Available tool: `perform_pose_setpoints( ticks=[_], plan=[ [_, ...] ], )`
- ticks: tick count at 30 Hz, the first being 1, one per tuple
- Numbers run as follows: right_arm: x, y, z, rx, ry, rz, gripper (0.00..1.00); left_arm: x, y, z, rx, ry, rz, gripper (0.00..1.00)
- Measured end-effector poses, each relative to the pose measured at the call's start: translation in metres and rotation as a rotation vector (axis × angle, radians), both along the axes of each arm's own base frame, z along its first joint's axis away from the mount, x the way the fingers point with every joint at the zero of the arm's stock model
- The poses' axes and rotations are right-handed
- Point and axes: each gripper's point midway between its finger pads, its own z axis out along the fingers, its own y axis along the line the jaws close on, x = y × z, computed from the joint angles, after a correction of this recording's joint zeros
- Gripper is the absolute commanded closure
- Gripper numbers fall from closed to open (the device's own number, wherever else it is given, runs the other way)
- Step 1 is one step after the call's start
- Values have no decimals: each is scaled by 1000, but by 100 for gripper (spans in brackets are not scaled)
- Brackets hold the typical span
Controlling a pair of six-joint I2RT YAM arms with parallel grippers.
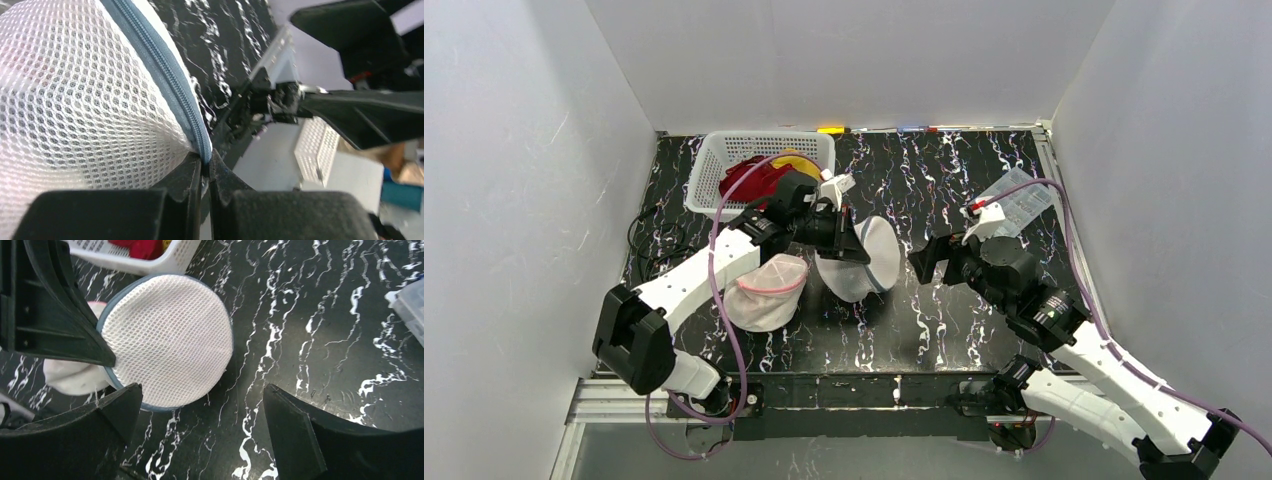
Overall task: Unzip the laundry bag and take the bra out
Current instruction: Adjust the laundry bag at the center of the board.
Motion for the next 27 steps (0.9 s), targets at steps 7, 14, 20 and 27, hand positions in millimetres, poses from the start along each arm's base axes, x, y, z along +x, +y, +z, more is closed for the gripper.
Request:
perform_pose_setpoints(
  ticks=[7, 14, 20, 27],
  plan=[
    [-12, 15, -3, 8, 27, 135, 1, -35, 3, 30, -88, 1, -274, 100],
    [-20, 25, 1, 67, 37, 243, 1, -57, 13, 50, -138, -118, -408, 100],
    [-28, 34, 5, 139, 50, 330, 1, -75, 26, 57, -172, -224, -441, 100],
    [-32, 40, -1, 221, 91, 402, 3, -83, 32, 73, -204, -354, -476, 100]
  ],
)
